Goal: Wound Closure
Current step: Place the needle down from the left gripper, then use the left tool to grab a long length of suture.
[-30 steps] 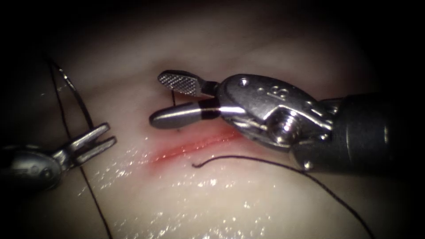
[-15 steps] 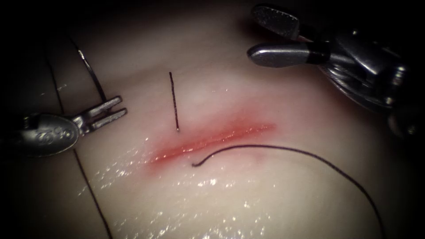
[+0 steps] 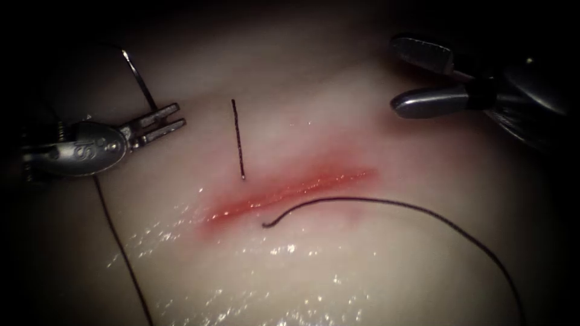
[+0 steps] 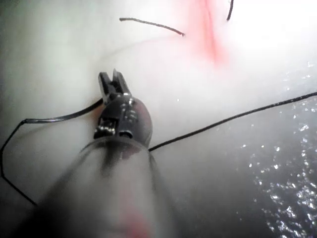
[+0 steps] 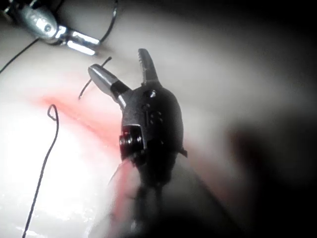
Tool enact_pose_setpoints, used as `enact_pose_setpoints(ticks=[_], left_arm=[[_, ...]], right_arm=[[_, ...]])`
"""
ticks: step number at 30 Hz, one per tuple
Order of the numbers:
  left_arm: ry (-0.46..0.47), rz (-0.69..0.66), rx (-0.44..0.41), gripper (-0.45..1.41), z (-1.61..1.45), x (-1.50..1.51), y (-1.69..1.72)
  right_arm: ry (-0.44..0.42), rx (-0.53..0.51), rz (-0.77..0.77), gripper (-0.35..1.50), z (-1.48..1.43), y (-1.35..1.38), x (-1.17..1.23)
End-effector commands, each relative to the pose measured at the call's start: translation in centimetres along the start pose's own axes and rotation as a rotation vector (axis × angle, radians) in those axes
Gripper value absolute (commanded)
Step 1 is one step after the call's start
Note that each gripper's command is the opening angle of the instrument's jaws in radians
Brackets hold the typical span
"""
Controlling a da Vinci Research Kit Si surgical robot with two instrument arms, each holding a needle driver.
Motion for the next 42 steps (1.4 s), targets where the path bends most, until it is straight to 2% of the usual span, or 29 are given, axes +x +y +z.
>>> enact_pose_setpoints(ticks=[1, 2, 4, 5, 7, 12, 13, 17, 18, 24, 26, 27, 30, 31, 35, 37, 38, 42], left_arm=[[-0.002, -0.011, 0.005, 0.51, 0.10, -0.02, 0.02], [-0.002, -0.011, 0.005, 0.51, 0.10, -0.02, 0.02], [-0.013, -0.039, 0.017, 1.16, 0.11, 0.01, 0.03], [-0.015, -0.042, 0.031, 1.23, 0.10, 0.03, 0.04], [-0.017, -0.062, 0.057, 1.25, 0.05, 0.07, 0.08], [-0.035, -0.164, 0.066, 1.33, -0.14, 0.21, 0.22], [-0.047, -0.189, 0.050, 1.35, -0.24, 0.31, 0.26], [-0.067, -0.217, 0.040, 1.35, -0.41, 0.51, 0.32], [-0.075, -0.224, 0.041, 1.30, -0.47, 0.58, 0.35], [-0.097, -0.245, 0.002, 1.21, -0.73, 1.25, 0.65], [-0.125, -0.224, -0.012, 1.18, -0.73, 1.65, 0.84], [-0.125, -0.224, -0.012, 1.18, -0.73, 1.65, 0.84], [-0.110, -0.139, -0.038, 1.13, -0.64, 2.16, 1.13], [-0.110, -0.139, -0.038, 1.13, -0.64, 2.16, 1.13], [-0.091, -0.044, -0.053, 0.98, -0.47, 2.62, 1.43], [-0.082, 0.008, -0.058, 0.93, -0.37, 2.76, 1.52], [-0.078, 0.052, -0.060, 0.72, -0.30, 2.84, 1.56], [-0.066, 0.214, -0.070, 0.59, 0.02, 2.94, 1.68]], right_arm=[[-0.057, 0.010, -0.059, 1.18, 0.09, 0.08, -0.03], [-0.057, 0.010, -0.059, 1.18, 0.09, 0.08, -0.03], [-0.085, 0.016, -0.080, 1.23, 0.10, 0.09, -0.04], [-0.088, 0.017, -0.088, 1.24, 0.10, 0.10, -0.05], [-0.086, 0.017, -0.092, 1.26, 0.10, 0.09, -0.08], [-0.084, 0.017, -0.108, 1.30, 0.11, 0.08, -0.21], [-0.088, 0.019, -0.117, 1.30, 0.11, 0.07, -0.27], [-0.102, 0.023, -0.135, 1.31, 0.11, 0.06, -0.36], [-0.107, 0.025, -0.133, 1.31, 0.11, 0.05, -0.39], [-0.118, 0.030, -0.135, 1.31, 0.08, 0.04, -0.49], [-0.119, 0.030, -0.136, 1.31, 0.07, 0.06, -0.49], [-0.119, 0.030, -0.136, 1.31, 0.07, 0.06, -0.49], [-0.119, 0.033, -0.136, 1.30, 0.04, 0.07, -0.49], [-0.119, 0.033, -0.136, 1.30, 0.04, 0.07, -0.49], [-0.123, 0.020, -0.138, 1.28, 0.01, 0.10, -0.49], [-0.124, 0.016, -0.139, 1.28, -0.01, 0.11, -0.50], [-0.124, 0.017, -0.140, 1.28, -0.02, 0.10, -0.51], [-0.123, 0.015, -0.145, 1.28, -0.04, 0.08, -0.55]])
